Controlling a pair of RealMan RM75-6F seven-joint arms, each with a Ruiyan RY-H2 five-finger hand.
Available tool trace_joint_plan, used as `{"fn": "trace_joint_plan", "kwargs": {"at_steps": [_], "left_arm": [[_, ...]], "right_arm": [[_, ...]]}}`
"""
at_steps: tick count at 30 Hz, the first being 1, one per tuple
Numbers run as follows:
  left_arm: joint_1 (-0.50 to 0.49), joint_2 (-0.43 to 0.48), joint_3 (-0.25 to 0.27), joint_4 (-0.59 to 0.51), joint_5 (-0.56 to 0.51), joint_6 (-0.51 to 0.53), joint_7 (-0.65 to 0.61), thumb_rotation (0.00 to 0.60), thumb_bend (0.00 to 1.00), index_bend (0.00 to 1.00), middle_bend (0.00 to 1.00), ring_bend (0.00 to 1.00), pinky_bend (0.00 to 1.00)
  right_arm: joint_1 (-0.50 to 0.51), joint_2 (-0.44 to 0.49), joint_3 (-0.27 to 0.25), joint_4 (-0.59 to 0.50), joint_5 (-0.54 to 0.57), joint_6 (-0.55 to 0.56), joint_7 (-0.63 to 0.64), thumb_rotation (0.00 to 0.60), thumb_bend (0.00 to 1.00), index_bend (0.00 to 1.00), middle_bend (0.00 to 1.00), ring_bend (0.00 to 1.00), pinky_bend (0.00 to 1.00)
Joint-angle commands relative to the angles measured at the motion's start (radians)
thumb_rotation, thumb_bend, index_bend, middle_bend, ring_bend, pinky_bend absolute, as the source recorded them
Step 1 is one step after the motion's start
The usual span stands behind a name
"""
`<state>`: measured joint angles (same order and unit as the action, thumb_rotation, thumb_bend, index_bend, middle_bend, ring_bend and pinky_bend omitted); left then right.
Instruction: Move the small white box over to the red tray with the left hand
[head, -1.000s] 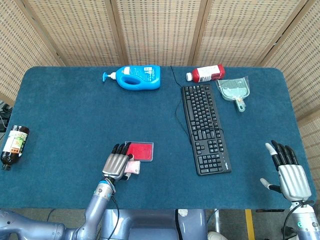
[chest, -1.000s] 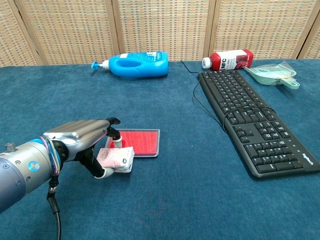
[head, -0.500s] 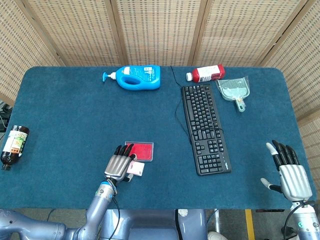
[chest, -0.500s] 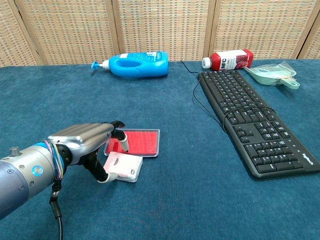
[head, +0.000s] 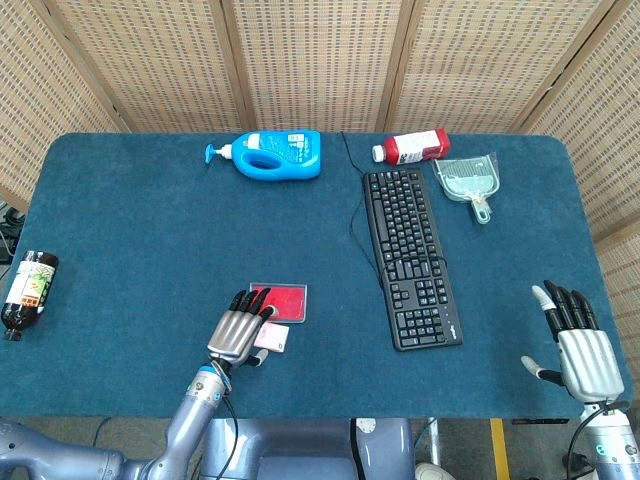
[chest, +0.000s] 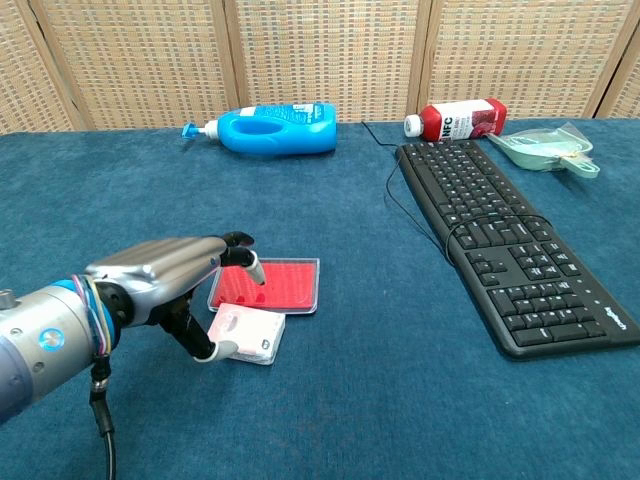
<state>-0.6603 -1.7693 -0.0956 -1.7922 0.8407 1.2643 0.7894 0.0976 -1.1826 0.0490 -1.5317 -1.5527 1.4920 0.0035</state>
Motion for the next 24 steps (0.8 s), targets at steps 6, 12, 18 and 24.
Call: {"fn": "trace_joint_plan", "kwargs": {"at_steps": [6,12,18,24], "left_arm": [[0.067,0.116,0.050,-0.125,0.190,0.073,-0.116,0.600,0.28,0.23,0.00,0.00,0.00],[0.151,0.229,0.127,-0.136,0.369,0.173,-0.195,0.600,0.28,0.14,0.00,0.00,0.00],[0.246,0.311,0.205,-0.060,0.514,0.293,-0.262,0.600,0.28,0.03,0.00,0.00,0.00],[0.339,0.367,0.244,0.042,0.618,0.401,-0.335,0.600,0.28,0.00,0.00,0.00,0.00]], "right_arm": [[-0.001,0.000,-0.001,0.000,-0.001,0.002,-0.002,0.600,0.00,0.01,0.00,0.00,0.00],[0.000,-0.002,-0.001,0.000,0.006,-0.006,-0.012,0.600,0.00,0.01,0.00,0.00,0.00],[0.000,-0.008,-0.002,0.000,0.007,-0.009,-0.029,0.600,0.00,0.01,0.00,0.00,0.00],[0.000,-0.017,-0.005,0.003,0.001,-0.006,-0.052,0.600,0.00,0.01,0.00,0.00,0.00]]}}
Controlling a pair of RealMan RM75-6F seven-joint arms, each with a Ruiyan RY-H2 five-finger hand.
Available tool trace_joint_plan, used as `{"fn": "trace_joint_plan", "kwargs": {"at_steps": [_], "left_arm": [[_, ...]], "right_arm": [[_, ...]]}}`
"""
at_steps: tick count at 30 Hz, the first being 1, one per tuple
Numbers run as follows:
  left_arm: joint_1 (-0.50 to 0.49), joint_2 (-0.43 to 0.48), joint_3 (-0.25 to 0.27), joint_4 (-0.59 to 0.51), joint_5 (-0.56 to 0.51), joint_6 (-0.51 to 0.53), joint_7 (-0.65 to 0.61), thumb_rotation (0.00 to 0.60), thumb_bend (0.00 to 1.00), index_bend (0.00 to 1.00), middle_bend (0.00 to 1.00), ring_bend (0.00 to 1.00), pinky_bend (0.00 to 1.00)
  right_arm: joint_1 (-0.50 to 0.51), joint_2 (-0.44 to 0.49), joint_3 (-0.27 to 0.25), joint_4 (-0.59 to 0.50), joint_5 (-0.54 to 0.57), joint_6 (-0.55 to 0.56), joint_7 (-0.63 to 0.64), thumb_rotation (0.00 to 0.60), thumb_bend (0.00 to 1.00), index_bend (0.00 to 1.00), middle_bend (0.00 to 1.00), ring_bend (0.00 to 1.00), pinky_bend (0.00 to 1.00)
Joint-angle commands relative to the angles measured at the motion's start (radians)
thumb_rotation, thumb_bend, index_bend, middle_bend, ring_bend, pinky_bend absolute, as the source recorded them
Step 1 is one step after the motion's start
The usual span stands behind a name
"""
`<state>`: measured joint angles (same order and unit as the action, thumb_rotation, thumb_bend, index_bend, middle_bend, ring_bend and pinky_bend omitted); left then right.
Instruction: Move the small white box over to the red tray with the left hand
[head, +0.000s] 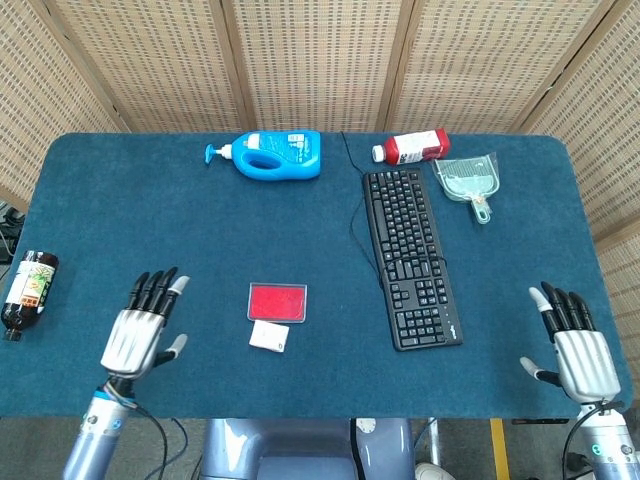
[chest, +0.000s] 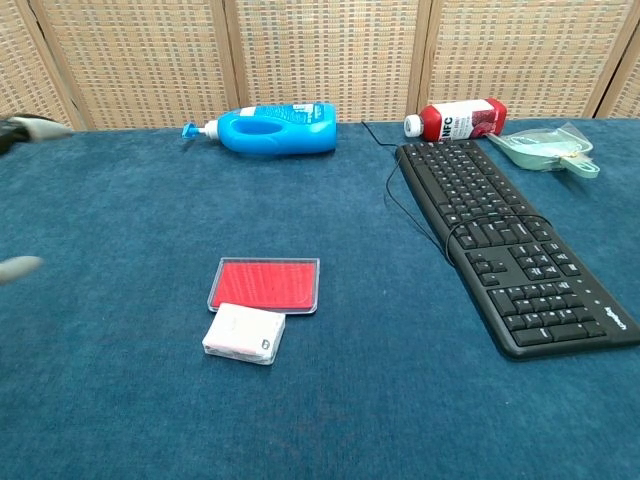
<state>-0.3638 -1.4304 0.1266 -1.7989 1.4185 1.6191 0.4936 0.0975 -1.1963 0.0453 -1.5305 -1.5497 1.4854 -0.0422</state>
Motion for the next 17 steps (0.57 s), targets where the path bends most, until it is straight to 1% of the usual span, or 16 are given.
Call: {"fn": "trace_joint_plan", "kwargs": {"at_steps": [1,3,7,10,12,17], "left_arm": [[0.056,0.030,0.024,0.069,0.054,0.063,-0.051,0.600,0.28,0.00,0.00,0.00,0.00],[0.085,0.030,0.021,0.114,0.078,0.094,-0.076,0.600,0.28,0.00,0.00,0.00,0.00],[0.132,0.029,0.018,0.165,0.089,0.115,-0.126,0.600,0.28,0.00,0.00,0.00,0.00],[0.148,0.033,0.016,0.186,0.084,0.106,-0.151,0.600,0.28,0.00,0.00,0.00,0.00],[0.155,0.035,0.003,0.196,0.080,0.104,-0.173,0.600,0.28,0.00,0.00,0.00,0.00],[0.165,0.040,-0.007,0.210,0.082,0.084,-0.186,0.600,0.28,0.00,0.00,0.00,0.00]], "right_arm": [[0.000,-0.005,-0.001,0.002,-0.001,0.001,-0.010,0.600,0.00,0.01,0.00,0.00,0.00],[-0.001,-0.009,-0.001,0.002,0.001,0.000,-0.021,0.600,0.00,0.01,0.00,0.00,0.00],[-0.001,-0.013,-0.002,0.001,-0.001,0.001,-0.033,0.600,0.00,0.01,0.00,0.00,0.00],[-0.002,-0.014,-0.002,-0.001,-0.003,0.004,-0.036,0.600,0.00,0.01,0.00,0.00,0.00],[-0.002,-0.014,-0.003,-0.001,-0.004,0.004,-0.039,0.600,0.00,0.01,0.00,0.00,0.00],[-0.001,-0.016,-0.004,0.000,-0.003,0.000,-0.045,0.600,0.00,0.01,0.00,0.00,0.00]]}}
